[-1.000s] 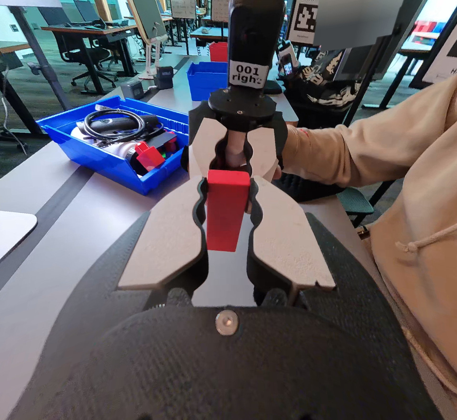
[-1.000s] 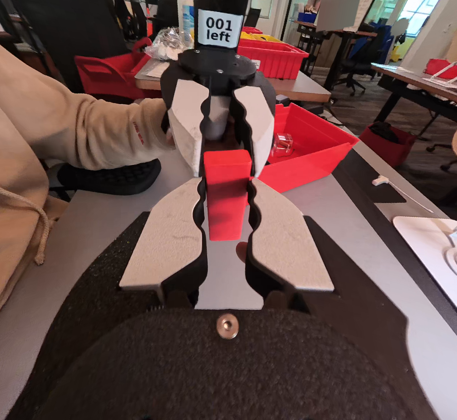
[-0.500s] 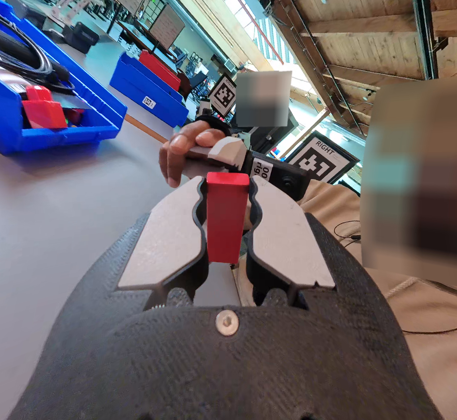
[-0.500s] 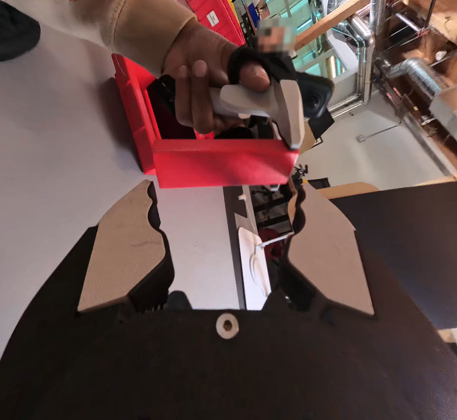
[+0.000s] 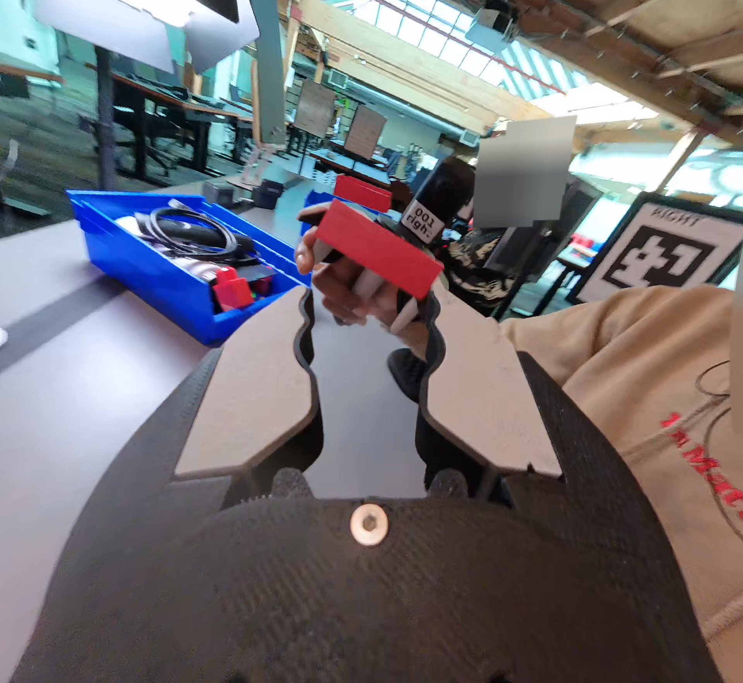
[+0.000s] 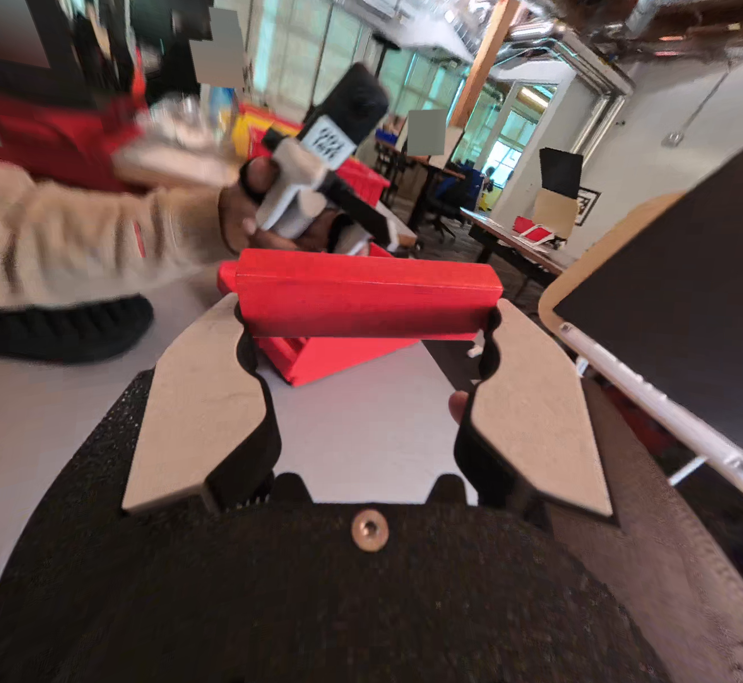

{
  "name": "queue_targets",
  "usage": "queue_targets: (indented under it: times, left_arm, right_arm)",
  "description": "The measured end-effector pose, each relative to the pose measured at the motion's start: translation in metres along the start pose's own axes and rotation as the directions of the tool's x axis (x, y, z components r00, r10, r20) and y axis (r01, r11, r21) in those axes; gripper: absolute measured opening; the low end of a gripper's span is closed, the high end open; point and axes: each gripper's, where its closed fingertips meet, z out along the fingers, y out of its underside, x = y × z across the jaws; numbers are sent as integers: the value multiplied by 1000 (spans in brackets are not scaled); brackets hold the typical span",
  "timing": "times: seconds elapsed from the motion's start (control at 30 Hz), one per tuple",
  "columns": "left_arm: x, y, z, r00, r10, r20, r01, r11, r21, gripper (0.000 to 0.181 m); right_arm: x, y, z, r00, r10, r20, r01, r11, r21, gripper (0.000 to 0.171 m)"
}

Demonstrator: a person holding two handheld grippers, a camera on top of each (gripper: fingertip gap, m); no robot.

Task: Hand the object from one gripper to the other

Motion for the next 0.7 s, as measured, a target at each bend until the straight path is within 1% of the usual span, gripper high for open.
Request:
queue_targets:
  times: [0.03, 0.1, 0.17, 0.2, 0.23, 0.3, 0.37, 0.43, 0.5, 0.53, 0.6, 0.67, 0.7]
  left_arm:
    - [0, -2, -2, 999, 41, 24, -41, 999, -5, 54]
    - [0, -2, -3, 989, 132, 69, -130, 991, -27, 53]
    - [0, 4, 0, 960, 264, 96, -257, 963, -78, 57]
    - [1, 10, 2, 929, 356, 104, -344, 931, -119, 58]
    - [0, 16, 4, 881, 458, 116, -437, 884, -167, 60]
    - [-3, 28, 8, 748, 650, 137, -600, 750, -278, 61]
    - [-8, 38, 11, 623, 771, 129, -687, 619, -381, 62]
    - [-11, 45, 15, 541, 833, 116, -726, 533, -435, 62]
    - [-12, 48, 18, 488, 866, 111, -746, 480, -462, 61]
    - [-12, 50, 20, 473, 875, 100, -754, 461, -468, 59]
    - [-8, 56, 24, 450, 890, 68, -770, 425, -476, 53]
    - [-5, 64, 28, 434, 900, 28, -783, 393, -482, 35]
    - [-4, 64, 29, 431, 902, 31, -786, 392, -478, 35]
  right_arm:
    - [11, -3, -8, 998, 69, -7, -69, 997, 33, 110]
    - [24, -4, -18, 991, 135, -14, -134, 989, 63, 110]
    - [20, -1, -15, 978, 205, 31, -206, 978, 44, 110]
    - [15, 2, -10, 965, 254, 58, -255, 967, 14, 110]
    - [8, 9, -3, 945, 316, 84, -313, 949, -45, 110]
    - [-11, 16, 8, 878, 453, 151, -433, 889, -150, 110]
    - [-33, 11, 14, 780, 575, 247, -537, 818, -207, 110]
    - [-47, 4, 18, 691, 652, 313, -608, 758, -235, 110]
    - [-61, 1, 19, 600, 715, 359, -653, 697, -298, 110]
    - [-67, 0, 19, 566, 734, 375, -661, 676, -324, 110]
    - [-74, 1, 21, 531, 757, 381, -673, 650, -353, 110]
    - [-74, -1, 22, 488, 782, 387, -704, 615, -356, 110]
    - [-72, -3, 21, 463, 794, 394, -722, 596, -352, 110]
